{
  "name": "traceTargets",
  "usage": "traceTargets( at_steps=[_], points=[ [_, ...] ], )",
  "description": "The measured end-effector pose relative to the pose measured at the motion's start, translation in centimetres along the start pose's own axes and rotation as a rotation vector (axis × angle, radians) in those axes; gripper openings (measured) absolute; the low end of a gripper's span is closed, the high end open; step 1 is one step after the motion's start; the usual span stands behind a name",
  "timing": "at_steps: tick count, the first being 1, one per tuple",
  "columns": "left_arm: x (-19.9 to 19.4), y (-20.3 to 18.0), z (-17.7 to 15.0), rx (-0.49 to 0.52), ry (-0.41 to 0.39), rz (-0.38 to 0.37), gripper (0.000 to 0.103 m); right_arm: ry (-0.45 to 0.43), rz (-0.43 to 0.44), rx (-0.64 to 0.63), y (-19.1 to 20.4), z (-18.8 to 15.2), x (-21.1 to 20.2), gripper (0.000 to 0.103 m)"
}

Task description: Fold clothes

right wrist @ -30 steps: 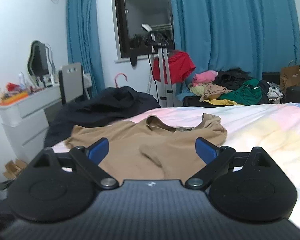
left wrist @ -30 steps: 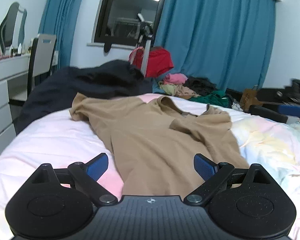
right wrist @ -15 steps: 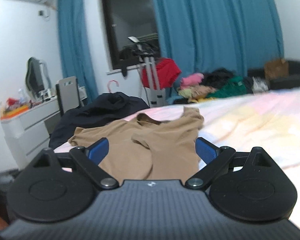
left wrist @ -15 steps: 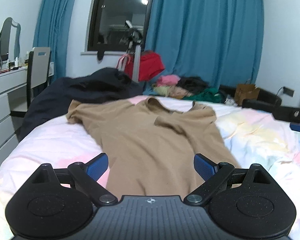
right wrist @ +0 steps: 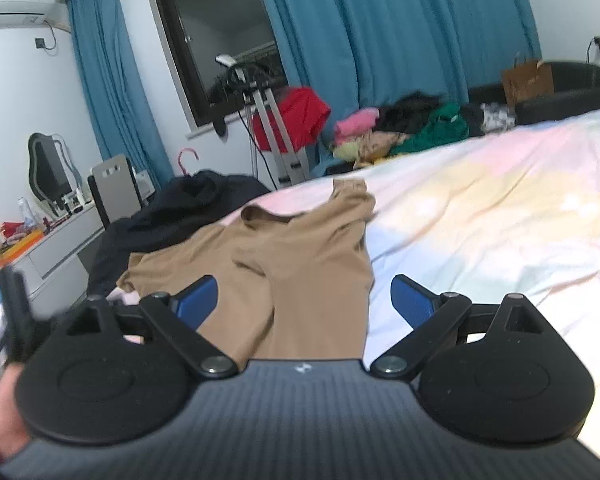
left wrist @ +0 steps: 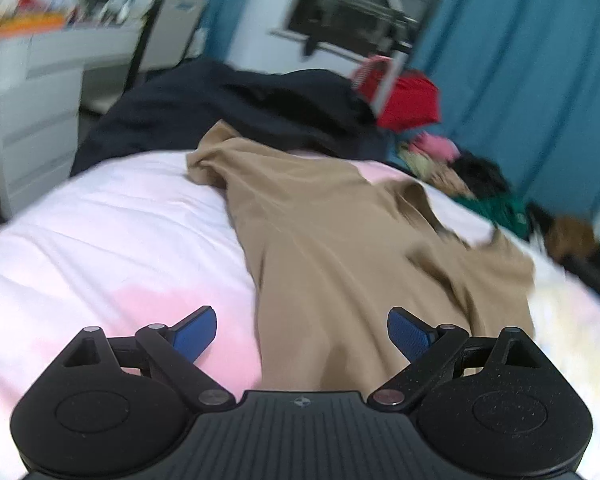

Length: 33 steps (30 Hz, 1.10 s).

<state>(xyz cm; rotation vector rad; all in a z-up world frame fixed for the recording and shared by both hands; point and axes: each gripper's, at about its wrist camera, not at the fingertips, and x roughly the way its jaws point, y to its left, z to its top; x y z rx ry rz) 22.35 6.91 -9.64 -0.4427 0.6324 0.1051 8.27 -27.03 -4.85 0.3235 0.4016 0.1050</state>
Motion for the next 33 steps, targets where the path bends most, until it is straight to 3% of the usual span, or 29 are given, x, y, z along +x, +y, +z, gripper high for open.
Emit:
traceTargets(
  at_steps=[6, 14, 16, 18, 19, 21, 22, 26, 33],
  points=[
    [7.7, 4.7, 3.4, -0.302, -0.016, -0.033, 0.094, 0.007, -0.003, 0.001, -0.5, 0.0, 2.0, 0.095],
    [13.5, 7.9, 7.7, -0.336, -0.191, -0.098, 0.093, 0.074, 0.009, 0.076, -2.4, -0.5, 6.9, 0.095],
    [14.5, 8.3, 8.8, -0.340, -0.211, -0.085, 0.080, 0.094, 0.013, 0.091, -2.6, -0.7, 8.1, 0.095],
    [15.5, 8.1, 9.8, -0.336, -0.208, -0.066, 0.060, 0.114, 0.008, 0.098, -2.8, -1.0, 9.1, 0.095],
    [15.9, 7.8, 10.2, -0.317, -0.205, -0.062, 0.055, 0.122, 0.007, 0.103, -2.8, -1.1, 9.4, 0.095],
    [16.2, 6.9, 10.9, -0.228, -0.191, -0.049, 0.012, 0.132, 0.009, 0.107, -2.8, -1.2, 10.0, 0.095],
    [16.3, 6.4, 11.2, -0.180, -0.182, -0.040, 0.008, 0.133, 0.009, 0.105, -2.6, -1.2, 10.1, 0.095],
    [14.3, 2.7, 11.9, 0.023, -0.228, 0.009, 0.005, 0.125, 0.009, 0.092, -2.1, -0.9, 10.1, 0.095],
    [9.3, -8.5, 12.2, 0.367, -0.304, -0.006, 0.005, 0.105, -0.072, 0.127, -3.2, -0.8, 8.2, 0.095]
  ],
)
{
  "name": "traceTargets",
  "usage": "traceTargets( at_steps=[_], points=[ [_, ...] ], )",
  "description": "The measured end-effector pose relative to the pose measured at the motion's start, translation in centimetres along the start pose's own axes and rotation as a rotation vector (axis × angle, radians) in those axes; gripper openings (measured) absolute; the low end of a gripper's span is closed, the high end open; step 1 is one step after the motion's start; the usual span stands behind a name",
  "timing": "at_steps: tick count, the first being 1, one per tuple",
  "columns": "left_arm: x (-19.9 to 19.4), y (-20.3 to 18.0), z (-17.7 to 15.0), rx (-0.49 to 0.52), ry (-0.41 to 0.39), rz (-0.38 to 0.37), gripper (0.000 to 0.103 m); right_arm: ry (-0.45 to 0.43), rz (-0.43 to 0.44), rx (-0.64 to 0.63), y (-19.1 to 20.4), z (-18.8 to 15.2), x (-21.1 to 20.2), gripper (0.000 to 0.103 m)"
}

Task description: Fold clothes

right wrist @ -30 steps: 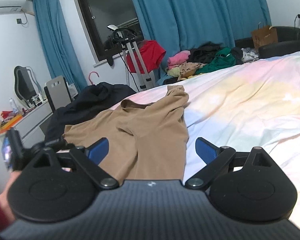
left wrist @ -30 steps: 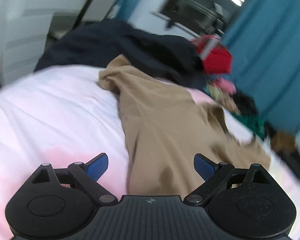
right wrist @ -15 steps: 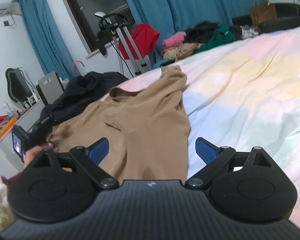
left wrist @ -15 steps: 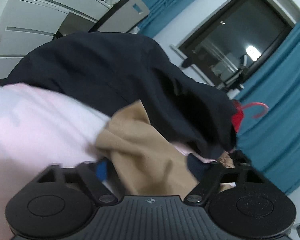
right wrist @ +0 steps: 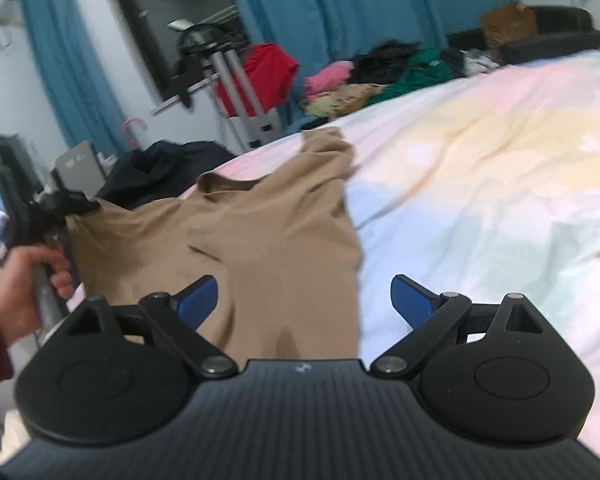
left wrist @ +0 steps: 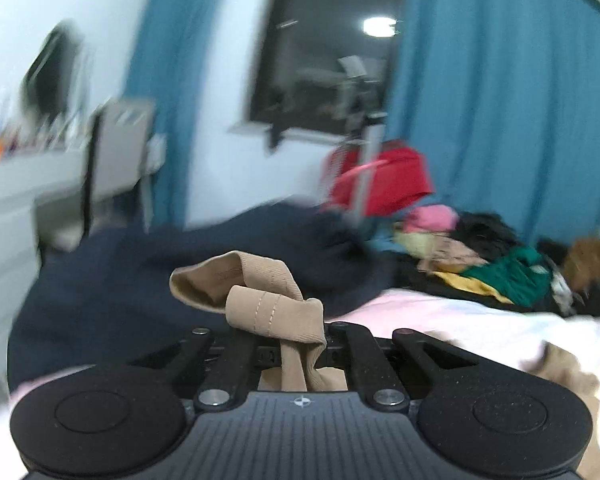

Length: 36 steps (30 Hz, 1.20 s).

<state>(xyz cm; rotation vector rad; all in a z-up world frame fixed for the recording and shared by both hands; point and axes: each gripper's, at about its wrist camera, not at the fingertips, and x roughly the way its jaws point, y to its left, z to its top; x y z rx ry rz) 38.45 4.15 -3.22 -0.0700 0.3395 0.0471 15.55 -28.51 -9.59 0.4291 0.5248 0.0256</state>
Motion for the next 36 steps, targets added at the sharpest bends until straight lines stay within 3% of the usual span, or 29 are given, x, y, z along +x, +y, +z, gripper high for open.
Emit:
traceTargets(
  at_steps=[6, 12, 14, 15, 16, 18, 20, 23, 26, 30, 36],
  points=[
    [-1.7, -13.0, 0.8, 0.208, -0.005, -0.106, 0.005, -0.037, -0.042, 0.060, -1.8, 0.5, -1.7, 0.095],
    [-0.3, -23.3, -4.2, 0.297, 0.081, -0.183, 0.007, -0.156, -0.123, 0.122, -3.8, 1.1, -2.9, 0.095],
    [0.3, -24.3, -5.8, 0.272, 0.116, -0.203, 0.018, -0.192, -0.137, 0.126, -4.3, 1.2, -3.1, 0.095],
    [0.5, -24.7, -6.5, 0.253, 0.132, -0.214, 0.033, -0.201, -0.141, 0.123, -4.4, 1.3, -3.1, 0.095],
    [0.7, -25.0, -7.2, 0.234, 0.148, -0.225, 0.041, -0.210, -0.144, 0.120, -4.6, 1.3, -3.0, 0.095],
    [-0.2, -24.7, -7.9, 0.218, 0.144, -0.237, 0.068, -0.210, -0.141, 0.121, -4.9, 1.3, -2.7, 0.095],
    [-1.8, -23.7, -7.9, 0.209, 0.140, -0.245, 0.078, -0.199, -0.129, 0.129, -5.1, 1.4, -2.3, 0.095],
    [-6.3, -19.8, -8.1, 0.184, 0.110, -0.254, 0.082, -0.186, -0.107, 0.129, -5.2, 1.4, -2.0, 0.095],
    [-13.3, -15.1, -9.1, 0.196, 0.083, -0.271, 0.084, -0.182, -0.058, 0.113, -4.8, 1.1, -2.4, 0.095],
    [-21.4, -9.4, -10.5, 0.220, 0.102, -0.200, 0.084, -0.166, -0.004, 0.046, -2.9, 0.3, -3.5, 0.095],
    [-28.4, -0.8, -11.3, 0.052, 0.120, -0.155, 0.084, -0.112, 0.076, -0.116, 1.8, -1.7, -6.7, 0.095]
  ],
)
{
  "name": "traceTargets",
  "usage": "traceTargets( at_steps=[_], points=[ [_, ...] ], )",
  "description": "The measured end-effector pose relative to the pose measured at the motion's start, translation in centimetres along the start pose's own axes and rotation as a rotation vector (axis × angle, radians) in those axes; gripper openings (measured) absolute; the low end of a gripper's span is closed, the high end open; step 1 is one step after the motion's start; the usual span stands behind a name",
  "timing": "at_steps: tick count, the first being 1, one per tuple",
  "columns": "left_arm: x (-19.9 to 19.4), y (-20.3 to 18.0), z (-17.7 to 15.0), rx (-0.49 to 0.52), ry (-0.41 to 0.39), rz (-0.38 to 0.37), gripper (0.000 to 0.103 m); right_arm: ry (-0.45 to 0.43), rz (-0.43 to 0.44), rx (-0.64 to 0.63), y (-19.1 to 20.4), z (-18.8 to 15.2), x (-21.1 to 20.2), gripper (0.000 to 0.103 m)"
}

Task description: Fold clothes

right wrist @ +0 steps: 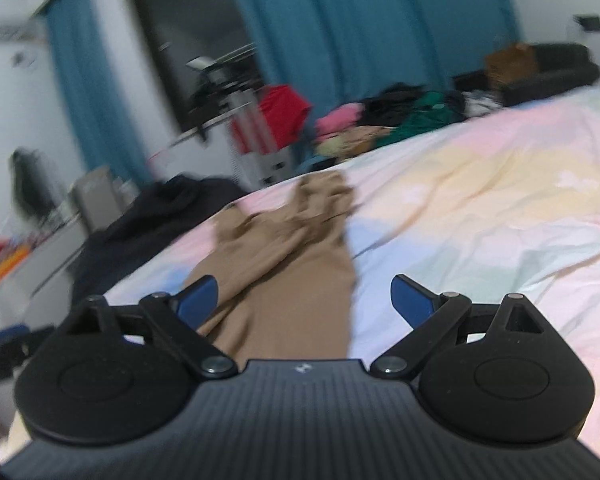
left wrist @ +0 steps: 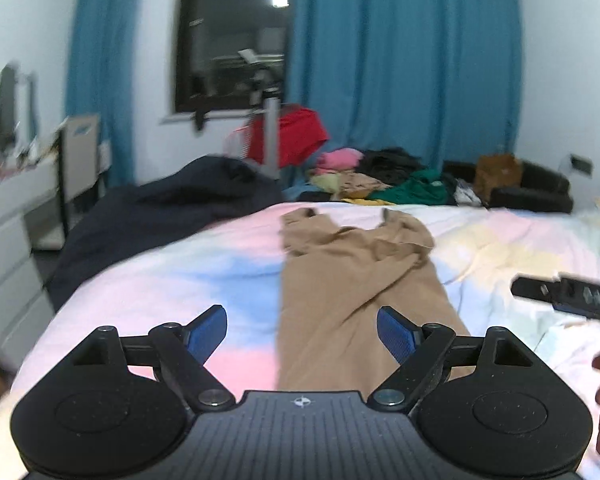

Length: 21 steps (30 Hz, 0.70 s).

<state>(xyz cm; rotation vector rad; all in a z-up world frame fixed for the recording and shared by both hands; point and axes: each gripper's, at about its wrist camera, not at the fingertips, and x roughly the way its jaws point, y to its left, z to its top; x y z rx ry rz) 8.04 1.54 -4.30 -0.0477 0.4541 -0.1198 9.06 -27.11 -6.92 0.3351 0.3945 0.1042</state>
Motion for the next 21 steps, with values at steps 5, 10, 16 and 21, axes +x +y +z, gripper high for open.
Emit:
traceTargets(
  at_steps=[5, 10, 16, 21],
  points=[
    [-3.1, 6.0, -0.4, -0.179, 0.005, 0.020, 0.084, 0.134, 0.160, -0.042, 4.5, -2.2, -2.2, 0.095],
    [-4.7, 9.9, -0.4, -0.237, -0.042, 0.065, 0.084, 0.324, 0.327, -0.003, 9.4, -5.5, -1.7, 0.094],
    [-4.9, 12.9, -0.9, -0.327, -0.041, 0.057, 0.084, 0.541, 0.412, 0.044, 15.1, -9.3, 1.9, 0.073],
    [-4.3, 13.5, -0.9, -0.353, -0.055, 0.058, 0.084, 0.598, 0.414, 0.003, 18.7, -11.3, 4.2, 0.073]
  ],
)
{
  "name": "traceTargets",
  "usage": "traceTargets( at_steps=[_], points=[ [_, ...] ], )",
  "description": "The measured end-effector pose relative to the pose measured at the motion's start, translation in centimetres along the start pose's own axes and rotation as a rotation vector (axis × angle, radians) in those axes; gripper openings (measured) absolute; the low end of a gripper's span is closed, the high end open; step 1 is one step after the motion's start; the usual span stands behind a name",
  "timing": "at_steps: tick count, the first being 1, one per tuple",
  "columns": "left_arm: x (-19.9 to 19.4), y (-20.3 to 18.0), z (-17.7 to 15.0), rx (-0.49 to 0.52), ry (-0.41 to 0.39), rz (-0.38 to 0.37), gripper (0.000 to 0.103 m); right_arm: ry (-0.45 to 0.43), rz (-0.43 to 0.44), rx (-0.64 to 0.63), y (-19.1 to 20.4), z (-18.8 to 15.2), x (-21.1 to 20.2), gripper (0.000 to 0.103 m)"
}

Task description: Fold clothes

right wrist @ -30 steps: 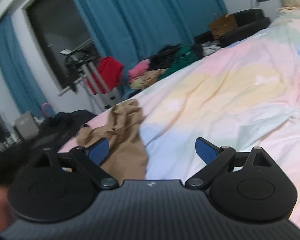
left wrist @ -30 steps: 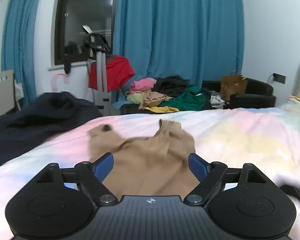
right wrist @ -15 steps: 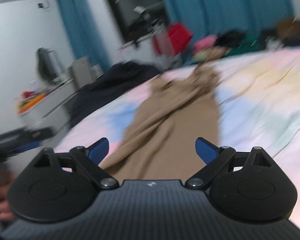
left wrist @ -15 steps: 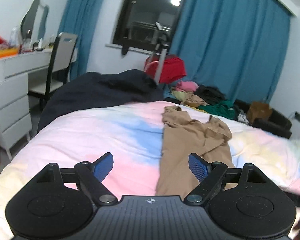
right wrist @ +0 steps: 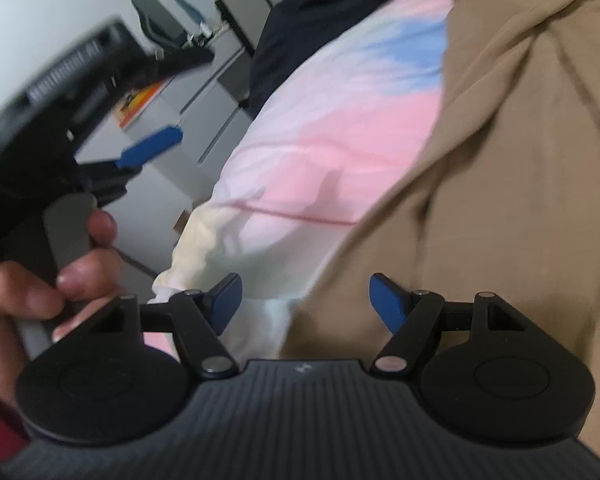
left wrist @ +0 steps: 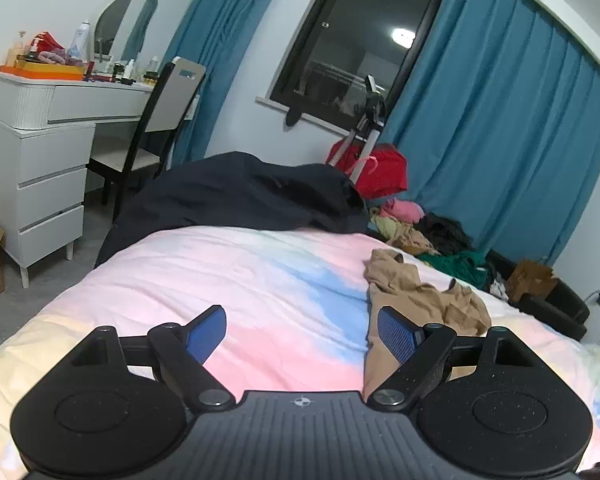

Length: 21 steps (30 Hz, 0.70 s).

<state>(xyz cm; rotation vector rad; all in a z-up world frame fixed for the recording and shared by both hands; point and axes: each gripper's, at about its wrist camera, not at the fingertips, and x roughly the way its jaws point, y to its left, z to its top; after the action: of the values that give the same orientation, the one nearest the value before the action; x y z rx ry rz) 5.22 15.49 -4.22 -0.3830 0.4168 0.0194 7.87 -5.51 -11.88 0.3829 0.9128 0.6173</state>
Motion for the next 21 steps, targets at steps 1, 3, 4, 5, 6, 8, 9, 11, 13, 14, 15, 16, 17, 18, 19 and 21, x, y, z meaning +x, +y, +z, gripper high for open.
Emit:
traceTargets(
  at_steps=[1, 3, 4, 5, 6, 8, 9, 11, 13, 14, 15, 16, 17, 18, 19, 21],
  points=[
    [0.3, 0.1, 0.0, -0.005, 0.004, 0.003, 0.085, 0.012, -0.010, -0.011, 0.3, 0.0, 0.7, 0.066],
    [0.7, 0.1, 0.0, -0.016, 0.016, 0.005, 0.084, 0.025, -0.045, -0.027, 0.5, 0.0, 1.5, 0.027],
    [0.7, 0.2, -0.1, -0.017, 0.020, 0.006, 0.084, 0.022, -0.057, -0.029, 0.4, 0.0, 1.4, 0.008],
    [0.7, 0.2, -0.1, -0.016, 0.021, 0.007, 0.084, 0.011, -0.059, -0.028, 0.4, 0.0, 1.0, 0.007],
    [0.7, 0.1, -0.1, -0.013, 0.019, 0.005, 0.084, -0.004, -0.058, -0.036, 0.2, -0.1, 0.2, 0.005],
    [0.5, -0.1, -0.2, -0.005, 0.016, -0.003, 0.084, -0.044, -0.057, -0.066, 0.2, -0.1, -2.2, 0.003],
    [0.5, -0.3, -0.2, 0.000, 0.018, -0.009, 0.084, -0.065, -0.059, -0.081, 0.3, -0.1, -3.4, 0.003],
    [0.5, -0.7, -0.4, 0.016, 0.038, -0.034, 0.084, -0.098, -0.043, -0.083, 0.1, -0.2, -6.1, 0.003],
    [0.6, -1.3, -0.8, 0.037, 0.077, -0.079, 0.084, -0.125, -0.050, -0.081, -0.4, -0.5, -8.6, 0.003],
    [0.6, -1.5, -1.0, 0.041, 0.095, -0.102, 0.084, -0.134, -0.057, -0.075, -0.9, -0.6, -9.6, 0.003],
    [0.6, -1.6, -1.2, 0.042, 0.112, -0.121, 0.084, -0.141, -0.063, -0.064, -1.6, -0.7, -10.5, 0.003],
    [0.7, -1.9, -1.5, 0.048, 0.132, -0.132, 0.084, -0.148, -0.071, -0.056, -2.3, -0.8, -11.3, 0.003],
    [0.9, -2.1, -1.8, 0.058, 0.154, -0.132, 0.084, -0.157, -0.088, -0.054, -3.1, -0.9, -12.0, 0.004],
    [1.1, -2.4, -2.2, 0.068, 0.185, -0.126, 0.084, -0.170, -0.115, -0.049, -3.9, -0.9, -12.7, 0.006],
    [1.5, -2.5, -2.6, 0.076, 0.221, -0.121, 0.084, -0.184, -0.143, -0.041, -4.8, -1.0, -13.2, 0.006],
    [2.3, -2.4, -3.3, 0.062, 0.305, -0.109, 0.080, -0.216, -0.177, 0.005, -6.7, -1.3, -14.3, 0.007]
  ],
)
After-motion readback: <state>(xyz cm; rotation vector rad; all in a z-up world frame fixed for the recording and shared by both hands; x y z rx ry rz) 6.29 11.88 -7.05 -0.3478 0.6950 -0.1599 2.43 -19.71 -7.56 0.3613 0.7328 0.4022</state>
